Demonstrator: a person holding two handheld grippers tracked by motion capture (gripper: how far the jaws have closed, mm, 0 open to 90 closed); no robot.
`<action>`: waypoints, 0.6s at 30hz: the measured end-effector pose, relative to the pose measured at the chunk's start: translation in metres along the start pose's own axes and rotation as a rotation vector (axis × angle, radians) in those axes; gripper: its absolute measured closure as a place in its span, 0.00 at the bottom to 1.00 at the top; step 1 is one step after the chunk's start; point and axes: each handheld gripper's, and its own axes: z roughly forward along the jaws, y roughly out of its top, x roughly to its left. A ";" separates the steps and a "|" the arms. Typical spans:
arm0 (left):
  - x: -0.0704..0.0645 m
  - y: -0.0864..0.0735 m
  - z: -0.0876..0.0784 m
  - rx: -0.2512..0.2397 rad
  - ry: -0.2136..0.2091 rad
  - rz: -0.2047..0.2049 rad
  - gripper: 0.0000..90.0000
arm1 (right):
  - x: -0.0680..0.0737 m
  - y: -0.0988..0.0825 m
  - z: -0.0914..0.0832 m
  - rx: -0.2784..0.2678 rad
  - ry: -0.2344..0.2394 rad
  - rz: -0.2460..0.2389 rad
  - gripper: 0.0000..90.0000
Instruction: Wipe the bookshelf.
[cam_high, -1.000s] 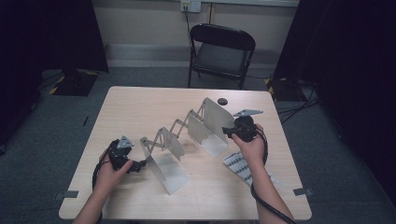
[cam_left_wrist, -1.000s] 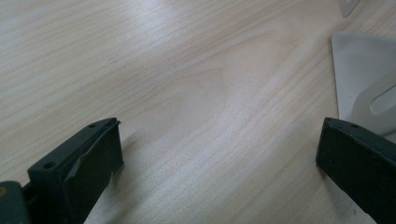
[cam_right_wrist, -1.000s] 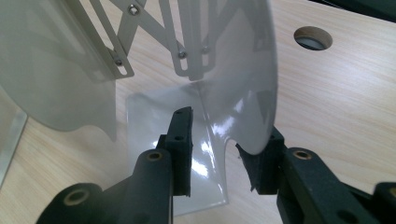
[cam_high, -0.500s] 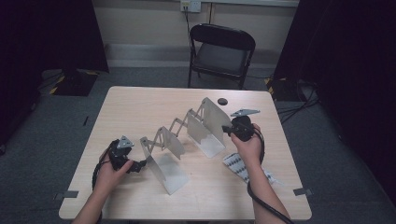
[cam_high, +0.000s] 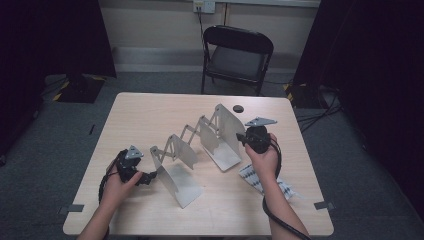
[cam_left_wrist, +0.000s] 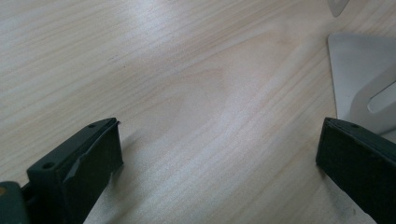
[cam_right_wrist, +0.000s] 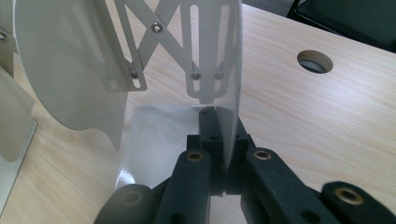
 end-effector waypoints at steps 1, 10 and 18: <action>0.000 0.000 0.000 0.000 0.000 0.000 0.00 | 0.001 -0.001 -0.001 -0.003 0.001 0.004 1.00; 0.000 0.000 0.000 -0.001 -0.003 0.000 0.00 | 0.019 -0.023 -0.016 -0.024 -0.036 -0.014 0.99; 0.000 0.000 0.000 -0.001 -0.003 -0.001 0.00 | 0.017 -0.032 -0.017 -0.028 -0.028 -0.003 0.98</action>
